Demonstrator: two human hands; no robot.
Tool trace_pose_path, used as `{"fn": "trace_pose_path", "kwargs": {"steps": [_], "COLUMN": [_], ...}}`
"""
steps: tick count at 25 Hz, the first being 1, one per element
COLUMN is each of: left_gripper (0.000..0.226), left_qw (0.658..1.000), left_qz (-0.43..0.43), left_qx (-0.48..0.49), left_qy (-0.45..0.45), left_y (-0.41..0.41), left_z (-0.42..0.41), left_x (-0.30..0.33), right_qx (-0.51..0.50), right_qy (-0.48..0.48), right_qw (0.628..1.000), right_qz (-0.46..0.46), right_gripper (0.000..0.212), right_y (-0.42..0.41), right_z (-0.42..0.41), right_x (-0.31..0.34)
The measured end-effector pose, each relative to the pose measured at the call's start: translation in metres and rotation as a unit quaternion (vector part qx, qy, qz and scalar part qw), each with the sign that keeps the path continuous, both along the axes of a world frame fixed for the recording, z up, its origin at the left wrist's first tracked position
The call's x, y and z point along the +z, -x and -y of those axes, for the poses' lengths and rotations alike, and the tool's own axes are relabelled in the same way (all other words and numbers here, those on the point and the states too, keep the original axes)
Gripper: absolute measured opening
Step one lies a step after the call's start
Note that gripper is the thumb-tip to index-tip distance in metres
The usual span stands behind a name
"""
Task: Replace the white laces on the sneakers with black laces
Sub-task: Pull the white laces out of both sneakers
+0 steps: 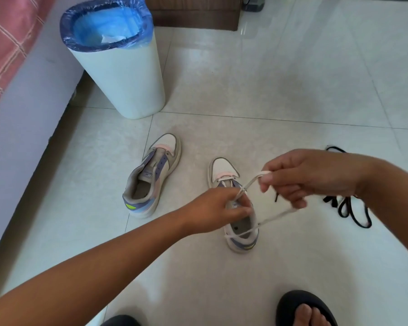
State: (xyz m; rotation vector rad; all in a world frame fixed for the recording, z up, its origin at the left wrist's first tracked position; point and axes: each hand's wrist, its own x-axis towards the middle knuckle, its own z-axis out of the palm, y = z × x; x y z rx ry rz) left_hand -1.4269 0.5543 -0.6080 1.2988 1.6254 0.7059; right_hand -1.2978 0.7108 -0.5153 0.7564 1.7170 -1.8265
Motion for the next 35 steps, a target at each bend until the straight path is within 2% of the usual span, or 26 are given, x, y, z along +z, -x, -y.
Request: {"fn": "trace_pose_path", "kwargs": {"steps": [3,5,8,10,11,14,16,19,21,23,25,30,35], "left_gripper": [0.007,0.004,0.017,0.015,0.014,0.015,0.017,0.023,0.027,0.029,0.030,0.032,0.024], "left_qw": [0.999,0.997,0.989,0.987,0.984,0.975,0.970,0.953,0.923,0.896,0.880,0.863,0.894], "left_qz": [-0.017,0.020,0.108,0.099,0.078,-0.069,-0.179,-0.288,-0.371,-0.428,-0.450,-0.475,-0.443], "left_qx": [0.047,0.051,0.050,0.099,0.140,0.202,0.146,0.022,-0.034,-0.071,-0.103,-0.155,-0.052], "left_qy": [0.017,0.047,0.085,0.075,0.072,0.069,0.068,0.087,0.093,0.099,0.113,0.075,0.049], "left_y": [0.015,0.019,0.013,0.015,0.019,0.034,0.037,0.031,0.025,0.021,0.020,0.026,0.050], "left_z": [0.020,0.031,0.035,0.021,0.010,-0.029,-0.049,-0.068,-0.077,-0.085,-0.090,-0.087,-0.088], "left_x": [-0.019,-0.026,-0.031,-0.030,-0.031,-0.039,-0.048,-0.061,-0.066,-0.066,-0.066,-0.066,-0.051], "right_qx": [-0.021,0.016,0.124,0.164,0.161,0.166,0.166,0.150,0.138,0.164,0.194,0.197,0.172], "right_qy": [-0.085,-0.190,-0.365,-0.444,-0.462,-0.437,-0.393,-0.380,-0.410,-0.466,-0.498,-0.503,-0.508], "right_qw": [0.994,0.975,0.907,0.869,0.863,0.880,0.899,0.907,0.895,0.862,0.838,0.838,0.841], "right_qz": [0.062,0.112,0.172,0.145,0.124,0.084,0.098,0.106,0.109,0.114,0.109,0.082,0.076], "right_gripper": [0.023,0.025,0.024,0.024,0.026,0.019,0.016,0.027,0.038,0.044,0.039,0.027,0.028], "right_y": [-0.019,-0.030,-0.024,-0.007,0.002,0.027,0.030,0.023,0.019,0.020,0.021,0.013,0.006], "right_z": [-0.046,-0.072,-0.077,-0.059,-0.047,-0.016,-0.004,0.014,0.025,0.030,0.032,0.039,0.024], "right_x": [-0.005,-0.022,-0.066,-0.094,-0.104,-0.110,-0.111,-0.118,-0.127,-0.134,-0.139,-0.150,-0.147]}}
